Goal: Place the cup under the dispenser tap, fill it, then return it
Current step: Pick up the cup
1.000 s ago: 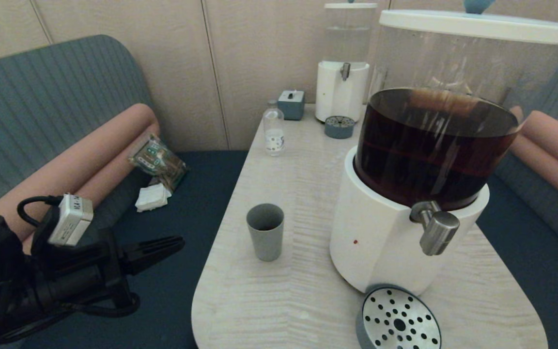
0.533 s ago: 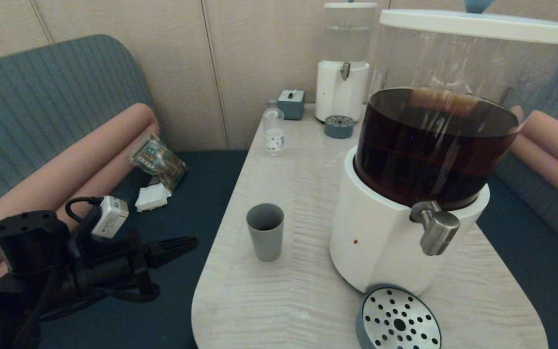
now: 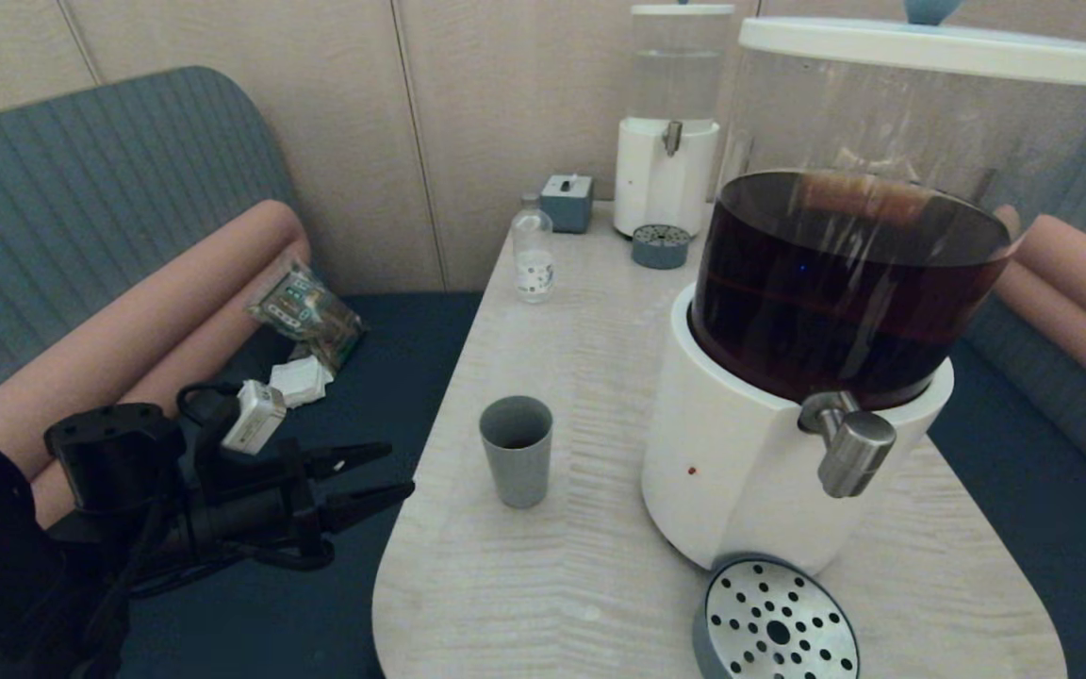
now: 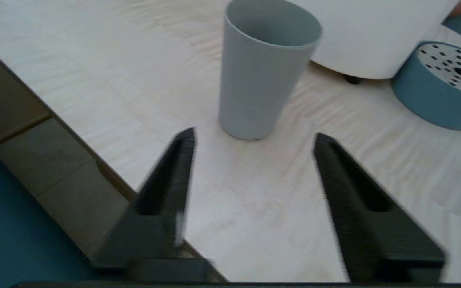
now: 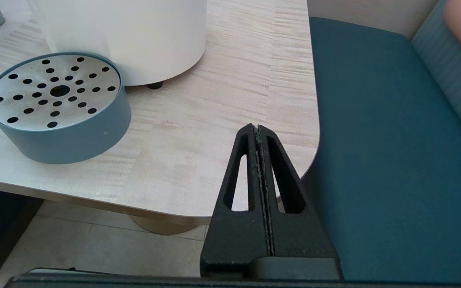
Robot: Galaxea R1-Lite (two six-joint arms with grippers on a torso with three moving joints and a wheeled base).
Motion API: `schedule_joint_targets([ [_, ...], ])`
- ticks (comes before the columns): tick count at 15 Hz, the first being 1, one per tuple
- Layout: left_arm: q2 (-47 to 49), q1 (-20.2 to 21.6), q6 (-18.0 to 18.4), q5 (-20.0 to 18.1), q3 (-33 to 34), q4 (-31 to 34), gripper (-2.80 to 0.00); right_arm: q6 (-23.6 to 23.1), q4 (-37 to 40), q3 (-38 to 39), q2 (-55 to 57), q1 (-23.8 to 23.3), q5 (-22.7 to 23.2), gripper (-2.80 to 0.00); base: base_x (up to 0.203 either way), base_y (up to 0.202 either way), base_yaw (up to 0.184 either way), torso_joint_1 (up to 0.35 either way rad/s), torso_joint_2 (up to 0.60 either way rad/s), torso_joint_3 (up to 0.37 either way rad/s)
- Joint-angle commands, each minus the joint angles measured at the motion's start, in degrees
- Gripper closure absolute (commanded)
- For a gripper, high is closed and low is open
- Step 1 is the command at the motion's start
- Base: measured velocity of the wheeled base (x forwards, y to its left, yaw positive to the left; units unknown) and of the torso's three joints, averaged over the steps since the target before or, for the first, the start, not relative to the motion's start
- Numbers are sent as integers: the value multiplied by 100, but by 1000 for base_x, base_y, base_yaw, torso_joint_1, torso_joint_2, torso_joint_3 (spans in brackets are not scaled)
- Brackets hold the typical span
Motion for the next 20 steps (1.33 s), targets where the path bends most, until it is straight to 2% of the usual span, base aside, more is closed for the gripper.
schedule_joint_targets([
  [1,205,-47,1,-40,-198,-70,-280,-3,1,-1,-29,5,3,0,0,0,0,0,0,0],
  [7,637,-383,5,-152,-764,-99,-280,-3,1,4,-29,0,3,0,0,0,0,0,0,0],
  [20,1503,-522,41,-180,-1719,-108,-280,-3,1,-3,-29,0,3,0,0,0,0,0,0,0],
])
